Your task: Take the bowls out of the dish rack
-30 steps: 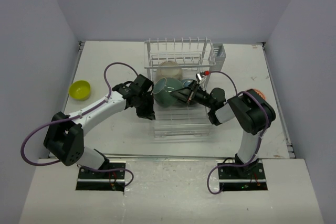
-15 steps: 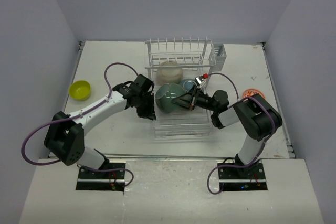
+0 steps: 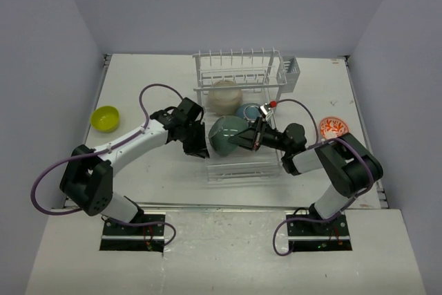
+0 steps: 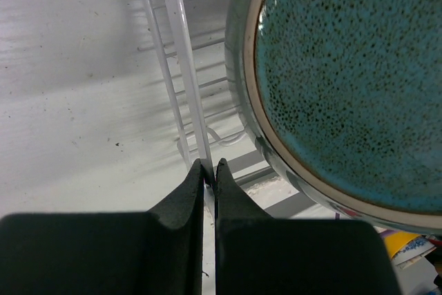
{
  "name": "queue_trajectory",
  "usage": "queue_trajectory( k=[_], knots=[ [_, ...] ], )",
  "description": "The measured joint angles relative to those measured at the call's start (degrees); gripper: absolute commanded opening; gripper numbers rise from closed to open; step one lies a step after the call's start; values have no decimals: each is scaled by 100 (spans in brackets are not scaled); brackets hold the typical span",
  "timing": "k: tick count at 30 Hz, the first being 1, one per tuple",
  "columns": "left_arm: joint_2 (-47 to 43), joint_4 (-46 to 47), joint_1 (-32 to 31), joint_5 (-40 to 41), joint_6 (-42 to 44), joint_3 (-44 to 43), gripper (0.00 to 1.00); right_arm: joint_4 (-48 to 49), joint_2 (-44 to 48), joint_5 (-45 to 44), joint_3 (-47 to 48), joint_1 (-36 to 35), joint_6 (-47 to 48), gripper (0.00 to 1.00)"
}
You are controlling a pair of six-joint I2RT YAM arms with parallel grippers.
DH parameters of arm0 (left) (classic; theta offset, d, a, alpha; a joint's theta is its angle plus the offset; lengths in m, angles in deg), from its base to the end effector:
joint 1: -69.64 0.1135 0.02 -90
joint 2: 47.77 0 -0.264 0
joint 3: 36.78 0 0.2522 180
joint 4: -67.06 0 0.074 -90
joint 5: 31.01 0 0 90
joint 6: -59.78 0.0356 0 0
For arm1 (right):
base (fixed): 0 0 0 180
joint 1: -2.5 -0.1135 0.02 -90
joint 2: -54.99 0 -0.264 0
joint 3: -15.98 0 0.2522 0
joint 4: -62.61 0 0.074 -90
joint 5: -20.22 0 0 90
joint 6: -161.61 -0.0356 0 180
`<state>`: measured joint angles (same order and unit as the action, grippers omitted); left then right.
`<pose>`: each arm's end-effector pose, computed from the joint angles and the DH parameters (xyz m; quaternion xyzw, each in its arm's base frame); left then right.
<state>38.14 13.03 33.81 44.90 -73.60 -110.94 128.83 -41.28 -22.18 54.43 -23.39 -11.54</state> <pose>0.2322 -0.1783 0.2265 -0.0382 0.9700 -0.2251 0.0840 0.2405 0.1460 0.1768 0.0183 0.6711 0.7171 0.1873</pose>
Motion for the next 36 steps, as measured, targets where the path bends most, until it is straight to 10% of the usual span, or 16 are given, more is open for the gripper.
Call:
queue_trajectory(
  k=[23,36],
  knots=[
    [-127,382,-28,-90,-258,221,0,-433,1104,0,-577,-4,518,0],
    [-310,647,-31,-70,-372,450,0,-2260,1773,-13,-101,2,1198,0]
  ],
)
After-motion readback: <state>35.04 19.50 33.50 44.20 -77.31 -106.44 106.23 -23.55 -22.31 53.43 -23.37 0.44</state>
